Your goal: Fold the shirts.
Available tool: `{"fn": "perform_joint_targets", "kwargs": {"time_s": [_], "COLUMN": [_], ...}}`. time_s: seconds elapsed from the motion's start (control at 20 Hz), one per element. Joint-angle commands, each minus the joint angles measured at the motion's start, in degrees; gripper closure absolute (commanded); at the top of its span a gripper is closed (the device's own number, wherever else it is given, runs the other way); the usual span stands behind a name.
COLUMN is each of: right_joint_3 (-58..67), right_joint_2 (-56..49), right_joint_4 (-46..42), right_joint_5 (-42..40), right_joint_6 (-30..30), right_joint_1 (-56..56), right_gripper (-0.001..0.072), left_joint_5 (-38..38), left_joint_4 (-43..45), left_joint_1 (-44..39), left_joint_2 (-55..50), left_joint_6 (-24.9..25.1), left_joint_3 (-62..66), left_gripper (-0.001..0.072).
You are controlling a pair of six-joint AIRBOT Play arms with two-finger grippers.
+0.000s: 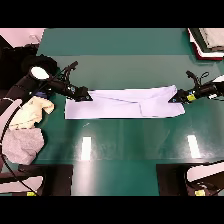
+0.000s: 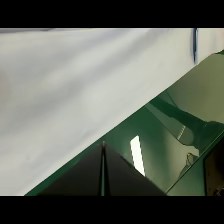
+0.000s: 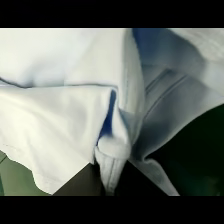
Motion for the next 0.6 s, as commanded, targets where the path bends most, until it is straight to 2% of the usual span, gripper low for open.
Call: {"fn": "perform_joint_targets", "kwargs": {"time_s": [0.0,0.15,0.35,0.55], "right_joint_3": [0.11,0.15,0.33,8.87], "right_joint_2": [2.58,8.07,14.99,16.76], "right_joint_4": [0.46,2.12,12.52,13.35], "right_joint_5": [1.22,2.51,4.0,7.37], "right_joint_6": [0.87,4.22,7.26,11.69], "right_joint_1": [0.42,0.42,1.49,9.25], "right_gripper": [0.0697,0.0697,0.0697,0.0698], "left_joint_5": [4.5,8.66,6.78,6.29], "left_joint_4": [0.02,0.17,0.17,0.17], "left_joint_1": [-2.29,-7.76,-14.19,-18.6], "left_joint_2": [-0.11,-4.09,-15.82,-26.32], "left_joint_6": [-1.03,-1.07,-2.56,-4.24], "left_joint_3": [0.24,4.48,16.76,28.15], "left_gripper": [0.0689,0.0689,0.0689,0.0689]}}
